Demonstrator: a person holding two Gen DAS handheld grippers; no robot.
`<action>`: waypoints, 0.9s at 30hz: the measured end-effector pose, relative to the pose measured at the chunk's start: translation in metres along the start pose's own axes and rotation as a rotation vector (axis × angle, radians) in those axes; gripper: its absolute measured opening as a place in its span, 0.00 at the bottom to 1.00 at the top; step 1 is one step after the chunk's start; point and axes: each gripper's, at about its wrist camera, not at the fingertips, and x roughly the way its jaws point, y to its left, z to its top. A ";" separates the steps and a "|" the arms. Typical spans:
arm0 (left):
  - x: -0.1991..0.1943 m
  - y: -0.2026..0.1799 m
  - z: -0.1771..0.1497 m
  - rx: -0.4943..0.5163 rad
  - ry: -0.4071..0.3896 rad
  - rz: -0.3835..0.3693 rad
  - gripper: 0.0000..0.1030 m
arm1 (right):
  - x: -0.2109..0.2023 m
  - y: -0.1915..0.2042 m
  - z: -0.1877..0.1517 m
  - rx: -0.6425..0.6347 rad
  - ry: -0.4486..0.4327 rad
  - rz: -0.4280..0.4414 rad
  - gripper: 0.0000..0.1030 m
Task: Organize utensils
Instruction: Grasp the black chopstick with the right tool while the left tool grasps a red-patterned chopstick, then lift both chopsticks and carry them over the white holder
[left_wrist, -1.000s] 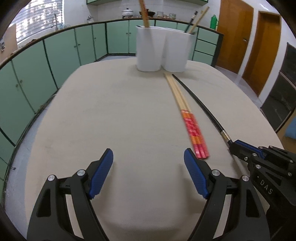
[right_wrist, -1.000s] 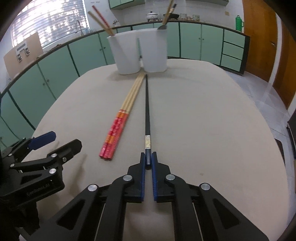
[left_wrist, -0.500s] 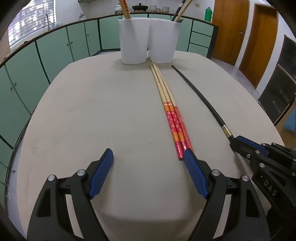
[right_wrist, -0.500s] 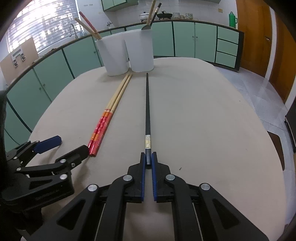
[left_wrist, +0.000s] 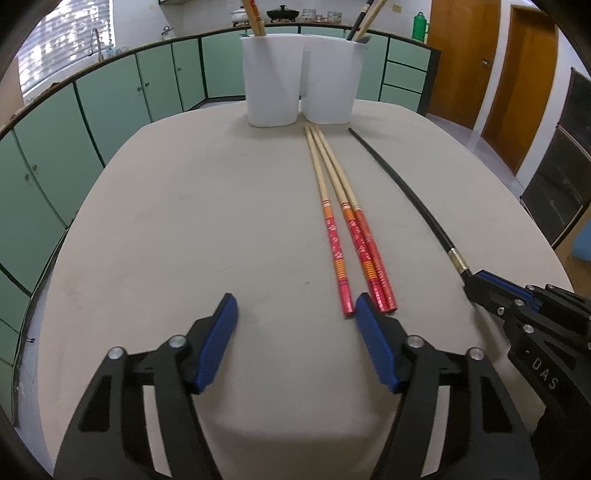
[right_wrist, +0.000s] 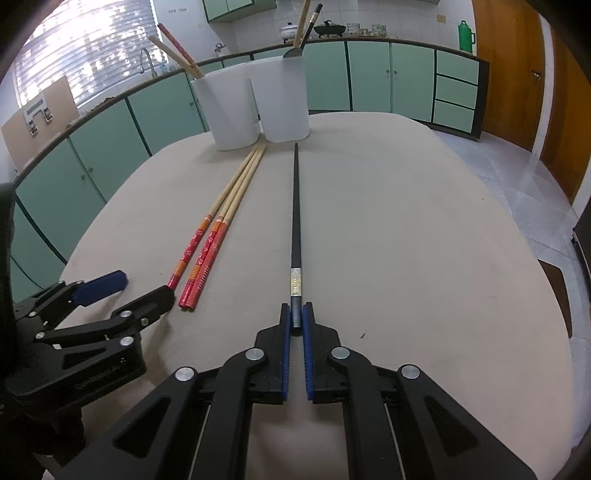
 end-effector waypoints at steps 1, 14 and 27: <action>0.000 0.000 0.001 0.001 -0.002 -0.007 0.54 | 0.000 -0.001 0.000 0.003 0.001 0.005 0.07; -0.001 -0.008 0.000 0.007 -0.010 -0.063 0.05 | 0.000 -0.002 0.000 -0.002 0.002 0.015 0.06; -0.045 0.003 0.014 0.020 -0.105 -0.043 0.05 | -0.029 -0.002 0.015 -0.033 -0.071 0.014 0.06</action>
